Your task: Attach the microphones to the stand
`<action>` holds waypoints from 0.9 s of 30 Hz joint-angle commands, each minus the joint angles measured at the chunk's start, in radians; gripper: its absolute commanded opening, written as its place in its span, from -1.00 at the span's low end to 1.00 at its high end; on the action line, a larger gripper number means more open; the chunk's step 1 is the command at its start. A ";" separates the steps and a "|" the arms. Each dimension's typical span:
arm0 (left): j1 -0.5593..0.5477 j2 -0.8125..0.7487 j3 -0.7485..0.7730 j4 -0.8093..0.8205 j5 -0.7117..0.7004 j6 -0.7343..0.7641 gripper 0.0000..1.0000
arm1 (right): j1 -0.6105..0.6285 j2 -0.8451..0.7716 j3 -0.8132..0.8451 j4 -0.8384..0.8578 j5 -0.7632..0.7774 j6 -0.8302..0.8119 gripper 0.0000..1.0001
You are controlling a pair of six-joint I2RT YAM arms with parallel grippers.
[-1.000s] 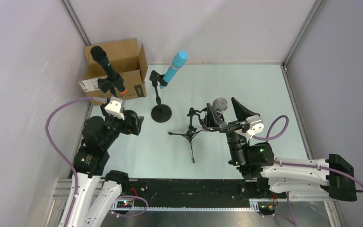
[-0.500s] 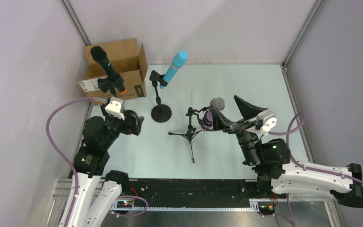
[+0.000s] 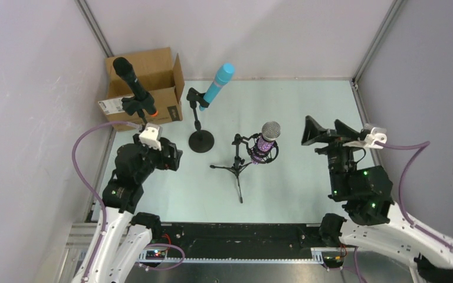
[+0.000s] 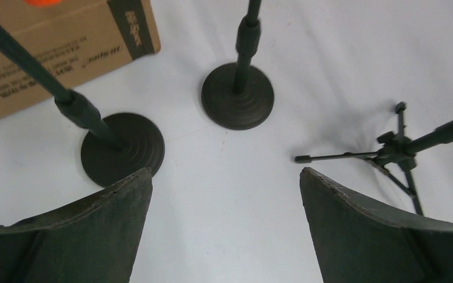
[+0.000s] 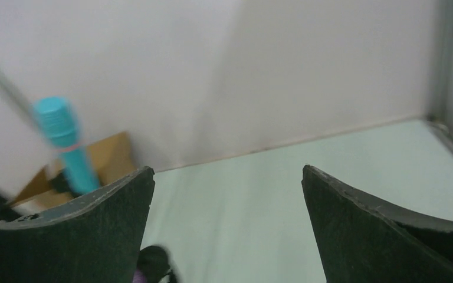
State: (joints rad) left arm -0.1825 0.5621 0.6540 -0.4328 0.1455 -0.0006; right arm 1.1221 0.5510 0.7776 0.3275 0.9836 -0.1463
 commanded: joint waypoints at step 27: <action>0.321 0.222 -0.388 0.788 0.044 0.011 0.97 | -1.060 0.501 -0.553 0.321 -0.437 0.341 0.99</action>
State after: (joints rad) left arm 0.1230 0.7467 0.2955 0.0761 0.1947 0.0593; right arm 0.0711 1.0031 0.2756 0.3279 0.5762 0.2687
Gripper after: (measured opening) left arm 0.983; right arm 0.993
